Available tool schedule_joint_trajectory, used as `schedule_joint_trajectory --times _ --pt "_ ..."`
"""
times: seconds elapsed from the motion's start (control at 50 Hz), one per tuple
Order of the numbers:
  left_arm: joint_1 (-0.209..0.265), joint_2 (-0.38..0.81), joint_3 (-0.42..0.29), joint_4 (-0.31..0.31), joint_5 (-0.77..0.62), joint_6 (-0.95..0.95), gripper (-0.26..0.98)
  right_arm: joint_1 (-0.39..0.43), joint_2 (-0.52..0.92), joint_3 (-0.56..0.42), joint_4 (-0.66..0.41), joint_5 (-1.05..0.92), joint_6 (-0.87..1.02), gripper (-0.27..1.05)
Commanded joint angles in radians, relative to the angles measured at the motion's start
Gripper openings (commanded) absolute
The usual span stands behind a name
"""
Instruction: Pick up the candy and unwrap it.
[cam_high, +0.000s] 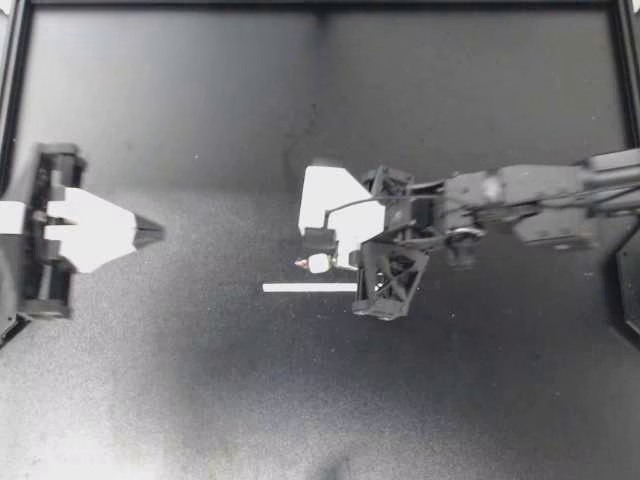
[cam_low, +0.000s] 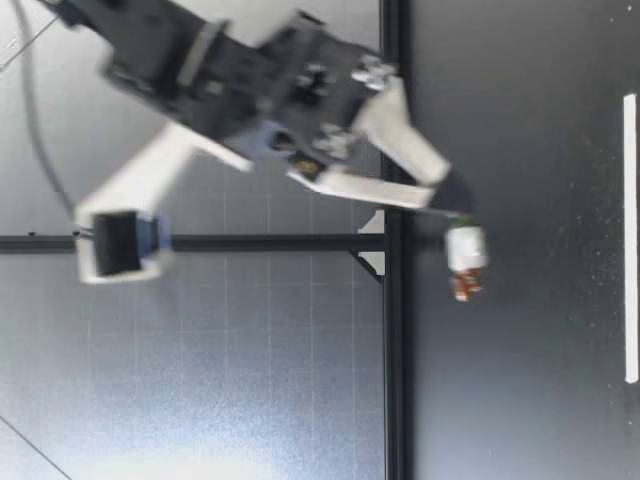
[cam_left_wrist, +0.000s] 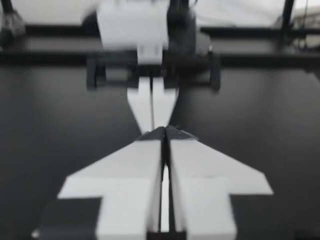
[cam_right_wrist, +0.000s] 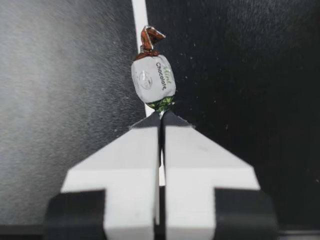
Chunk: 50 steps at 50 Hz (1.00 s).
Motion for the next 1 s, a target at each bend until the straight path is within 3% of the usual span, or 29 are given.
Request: schedule_joint_trajectory --times 0.0,0.18,0.26,0.5,0.66,0.98 --pt "0.003 0.021 -0.034 0.000 -0.015 -0.002 0.09 0.006 -0.072 -0.015 -0.002 0.008 0.000 -0.17" --pt "0.003 0.089 -0.049 -0.002 -0.061 -0.002 0.41 0.006 -0.137 -0.018 -0.002 0.011 0.003 -0.17" --pt "0.003 0.147 -0.064 -0.002 -0.098 0.002 0.48 0.006 -0.156 -0.021 -0.002 0.009 0.006 -0.17" --pt "0.003 0.330 -0.155 -0.002 -0.141 0.091 0.50 0.006 -0.193 -0.025 0.012 -0.011 0.029 -0.17" --pt "0.003 0.388 -0.207 0.000 -0.141 0.121 0.50 0.006 -0.195 -0.025 0.011 -0.064 0.040 -0.17" --pt "0.003 0.436 -0.244 0.000 -0.143 0.135 0.50 0.006 -0.206 -0.025 0.011 -0.106 0.037 -0.17"
